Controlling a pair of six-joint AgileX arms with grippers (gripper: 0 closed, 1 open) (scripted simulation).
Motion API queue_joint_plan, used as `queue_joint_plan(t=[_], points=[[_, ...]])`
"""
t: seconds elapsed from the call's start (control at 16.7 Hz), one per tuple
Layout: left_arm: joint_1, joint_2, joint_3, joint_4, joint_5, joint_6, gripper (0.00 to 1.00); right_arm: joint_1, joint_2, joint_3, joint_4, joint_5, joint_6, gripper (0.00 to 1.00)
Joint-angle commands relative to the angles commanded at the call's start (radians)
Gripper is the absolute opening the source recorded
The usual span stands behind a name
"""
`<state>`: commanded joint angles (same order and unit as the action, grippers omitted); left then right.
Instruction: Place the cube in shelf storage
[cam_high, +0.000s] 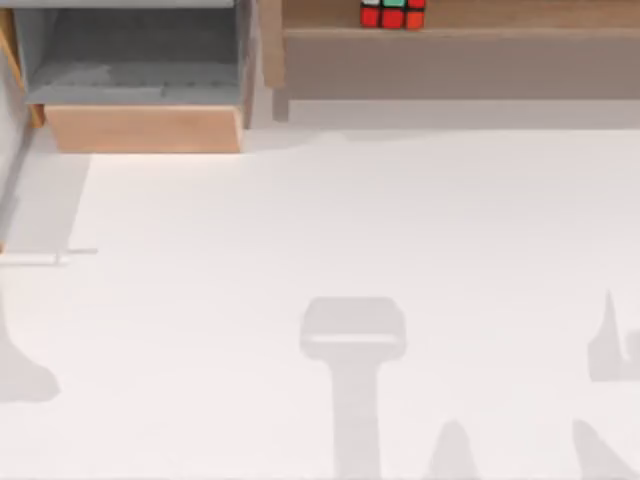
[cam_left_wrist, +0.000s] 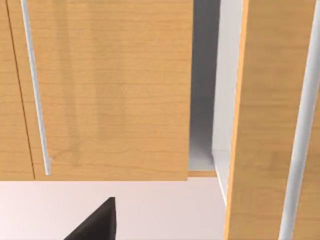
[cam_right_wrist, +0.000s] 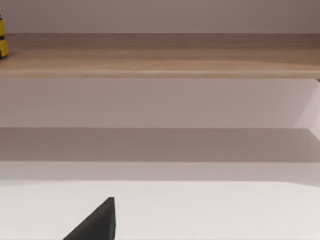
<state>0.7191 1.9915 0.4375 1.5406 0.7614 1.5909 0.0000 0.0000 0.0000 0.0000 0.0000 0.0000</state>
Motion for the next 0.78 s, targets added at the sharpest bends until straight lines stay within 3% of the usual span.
queue_joint_plan(t=[0.78], points=[[-0.060, 0.031, 0.078, -0.046, -0.060, -0.001, 1.00, 0.000, 0.000, 0.000, 0.000, 0.000, 0.000, 1.00]])
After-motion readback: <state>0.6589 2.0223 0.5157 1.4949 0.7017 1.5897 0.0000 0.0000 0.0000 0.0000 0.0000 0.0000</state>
